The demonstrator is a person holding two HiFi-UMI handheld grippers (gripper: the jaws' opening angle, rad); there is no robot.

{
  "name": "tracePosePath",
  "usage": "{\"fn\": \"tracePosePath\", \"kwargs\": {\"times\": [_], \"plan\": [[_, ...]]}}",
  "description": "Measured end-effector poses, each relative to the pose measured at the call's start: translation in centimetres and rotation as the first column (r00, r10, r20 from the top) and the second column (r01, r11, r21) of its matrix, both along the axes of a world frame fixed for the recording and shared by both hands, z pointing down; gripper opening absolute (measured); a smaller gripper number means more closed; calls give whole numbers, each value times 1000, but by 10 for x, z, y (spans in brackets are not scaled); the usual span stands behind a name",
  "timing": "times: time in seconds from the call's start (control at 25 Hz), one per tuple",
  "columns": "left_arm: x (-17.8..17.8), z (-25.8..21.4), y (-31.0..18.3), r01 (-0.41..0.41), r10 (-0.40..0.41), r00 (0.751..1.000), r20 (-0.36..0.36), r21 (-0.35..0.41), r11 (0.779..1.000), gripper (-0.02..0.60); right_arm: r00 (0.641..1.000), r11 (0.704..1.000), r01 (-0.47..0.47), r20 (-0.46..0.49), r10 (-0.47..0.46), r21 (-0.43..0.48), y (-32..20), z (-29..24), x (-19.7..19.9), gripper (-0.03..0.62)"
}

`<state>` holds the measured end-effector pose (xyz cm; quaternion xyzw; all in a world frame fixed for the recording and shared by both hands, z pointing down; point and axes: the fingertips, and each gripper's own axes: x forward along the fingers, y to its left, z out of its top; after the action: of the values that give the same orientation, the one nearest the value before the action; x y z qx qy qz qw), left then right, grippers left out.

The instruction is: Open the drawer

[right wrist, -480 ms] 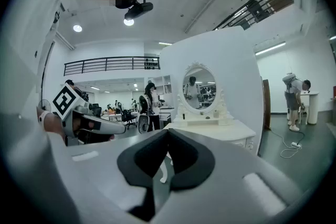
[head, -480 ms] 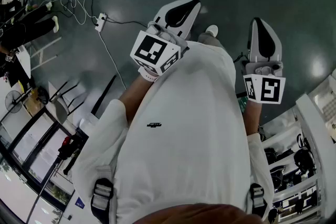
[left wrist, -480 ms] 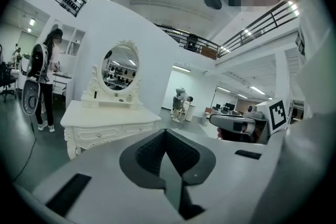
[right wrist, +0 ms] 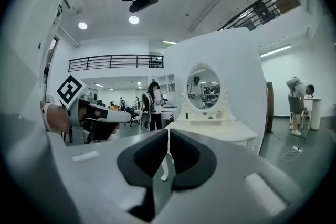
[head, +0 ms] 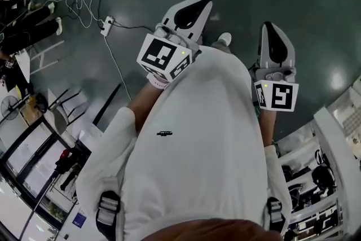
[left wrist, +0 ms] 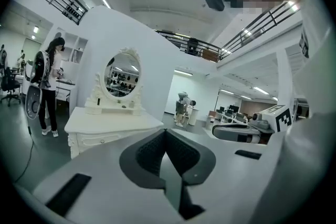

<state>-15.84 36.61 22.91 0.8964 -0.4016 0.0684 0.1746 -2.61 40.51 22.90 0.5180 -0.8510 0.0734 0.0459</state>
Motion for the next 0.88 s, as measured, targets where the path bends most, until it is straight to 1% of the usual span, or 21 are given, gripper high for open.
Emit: {"fn": "tracePosePath", "kwargs": {"times": [0.12,0.24,0.36,0.48,0.68,0.88], "plan": [[12,-5,8,3,-3,1000,-13,8,1000,9,999,1000,-8,50,9,-13,9,2,13,12],[19,-7,16,21,-20,999,-36,12,1000,9,996,1000,-18,91,17,4,11,-3,27,12],[21,-2,27,26,-26,999,-43,-2,1000,9,995,999,-33,97,29,35,12,-7,33,12],[28,-4,35,25,-26,999,-43,-7,1000,9,992,998,-45,116,40,44,20,-12,44,12],[42,-4,30,19,-19,999,-35,4,1000,9,988,997,-70,140,65,28,27,-6,63,12],[48,3,27,21,-22,998,-56,-19,1000,9,988,998,-56,141,54,8,20,2,64,12]]}}
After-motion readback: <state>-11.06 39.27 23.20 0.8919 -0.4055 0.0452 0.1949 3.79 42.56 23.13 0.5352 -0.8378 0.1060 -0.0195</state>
